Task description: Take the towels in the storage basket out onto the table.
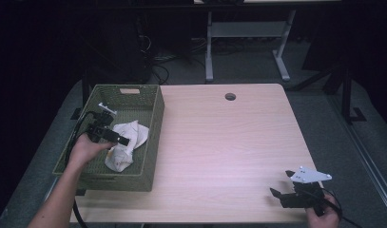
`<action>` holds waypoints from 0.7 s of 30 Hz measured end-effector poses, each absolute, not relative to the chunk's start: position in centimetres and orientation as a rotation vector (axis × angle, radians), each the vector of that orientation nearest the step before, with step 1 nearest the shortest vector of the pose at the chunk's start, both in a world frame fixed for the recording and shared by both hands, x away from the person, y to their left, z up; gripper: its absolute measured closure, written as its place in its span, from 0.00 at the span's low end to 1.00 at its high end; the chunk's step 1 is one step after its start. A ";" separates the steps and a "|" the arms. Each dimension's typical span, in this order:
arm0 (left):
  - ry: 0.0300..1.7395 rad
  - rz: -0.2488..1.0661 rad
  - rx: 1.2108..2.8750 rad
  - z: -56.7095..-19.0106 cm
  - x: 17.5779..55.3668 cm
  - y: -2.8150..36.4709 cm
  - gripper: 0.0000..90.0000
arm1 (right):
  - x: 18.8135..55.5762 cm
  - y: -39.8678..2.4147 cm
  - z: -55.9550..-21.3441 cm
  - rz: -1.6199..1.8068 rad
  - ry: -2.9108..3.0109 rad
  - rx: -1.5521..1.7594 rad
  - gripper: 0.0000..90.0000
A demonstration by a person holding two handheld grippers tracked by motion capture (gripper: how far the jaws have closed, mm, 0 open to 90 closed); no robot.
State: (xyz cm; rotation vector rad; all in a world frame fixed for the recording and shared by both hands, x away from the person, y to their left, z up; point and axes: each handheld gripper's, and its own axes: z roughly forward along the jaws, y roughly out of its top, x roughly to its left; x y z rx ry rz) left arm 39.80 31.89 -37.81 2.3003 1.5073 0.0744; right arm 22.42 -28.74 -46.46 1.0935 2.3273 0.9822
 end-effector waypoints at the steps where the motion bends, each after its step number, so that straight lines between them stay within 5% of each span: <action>1: 1.515 0.076 2.311 -38.0 39.8 31.9 0.36 | 22.4 -28.7 -46.4 0.982 2.328 1.100 0.16; 21: 1.612 0.013 2.464 -41.6 40.6 31.5 0.46 | 22.3 -28.7 -46.4 0.985 2.327 1.093 0.16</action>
